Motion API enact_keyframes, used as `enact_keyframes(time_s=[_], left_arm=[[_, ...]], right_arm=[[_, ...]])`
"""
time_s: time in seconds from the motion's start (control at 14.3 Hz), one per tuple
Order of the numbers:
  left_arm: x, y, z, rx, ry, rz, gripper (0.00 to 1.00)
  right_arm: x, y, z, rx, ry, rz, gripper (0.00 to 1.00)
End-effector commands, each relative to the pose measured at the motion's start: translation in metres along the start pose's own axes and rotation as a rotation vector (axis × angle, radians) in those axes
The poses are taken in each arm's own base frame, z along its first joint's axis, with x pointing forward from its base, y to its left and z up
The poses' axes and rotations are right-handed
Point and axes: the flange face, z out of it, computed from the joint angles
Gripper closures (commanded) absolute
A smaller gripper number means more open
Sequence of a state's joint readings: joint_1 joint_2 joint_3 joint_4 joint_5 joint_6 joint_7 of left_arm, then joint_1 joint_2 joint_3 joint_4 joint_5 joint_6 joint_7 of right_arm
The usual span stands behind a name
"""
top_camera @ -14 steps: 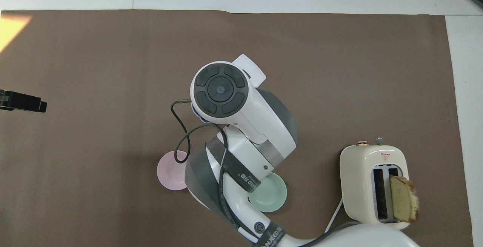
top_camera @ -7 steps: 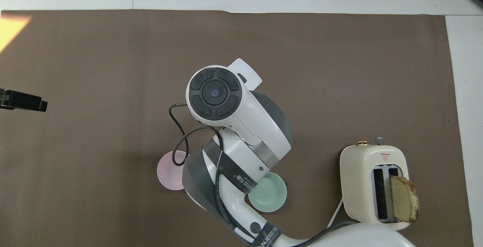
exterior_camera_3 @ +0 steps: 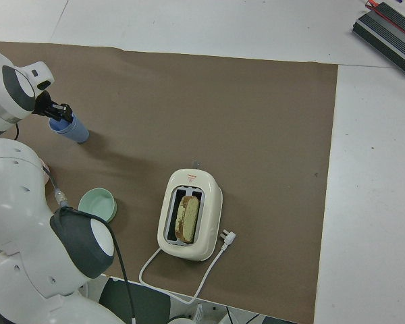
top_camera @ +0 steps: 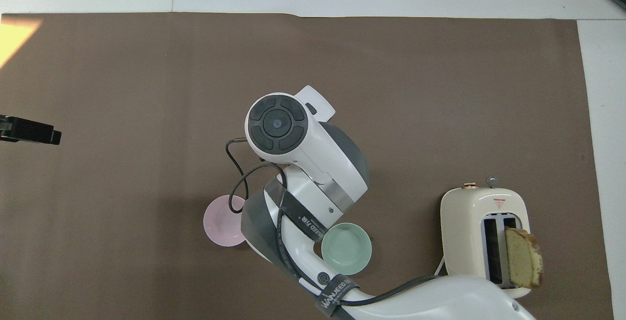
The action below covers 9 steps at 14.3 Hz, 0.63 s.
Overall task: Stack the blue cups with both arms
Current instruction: 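Lower the held cup into the center cup and open the right gripper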
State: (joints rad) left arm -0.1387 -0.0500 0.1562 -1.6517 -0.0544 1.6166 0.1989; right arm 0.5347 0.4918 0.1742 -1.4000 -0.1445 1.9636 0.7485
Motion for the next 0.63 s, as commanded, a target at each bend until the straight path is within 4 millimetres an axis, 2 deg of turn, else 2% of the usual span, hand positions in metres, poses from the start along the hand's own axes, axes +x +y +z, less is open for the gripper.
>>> enact_keyframes(time_s=[0.0,0.14,0.21,0.35,0.42,0.56], left_arm=[[0.001,-0.003,-0.006,0.012,-0.006,0.004,0.0],[0.001,-0.002,-0.006,0.011,-0.006,0.005,0.0],[0.001,-0.003,-0.006,0.012,-0.006,0.004,0.0],[0.001,-0.002,-0.006,0.012,-0.005,0.006,0.0],[0.001,-0.001,-0.006,0.011,-0.006,0.007,0.0],[0.001,-0.002,-0.006,0.012,-0.006,0.005,0.0]], right_arm=[[0.0,0.003,-0.001,-0.016,0.014,0.024,0.0],[0.005,0.015,-0.008,-0.033,0.006,0.039,0.0],[0.009,0.027,-0.022,-0.043,0.006,0.046,0.0],[0.024,0.073,-0.066,-0.052,0.013,0.074,0.0],[0.026,0.091,-0.086,-0.073,-0.007,0.062,0.0],[0.03,0.113,-0.114,-0.108,-0.053,0.022,0.0]])
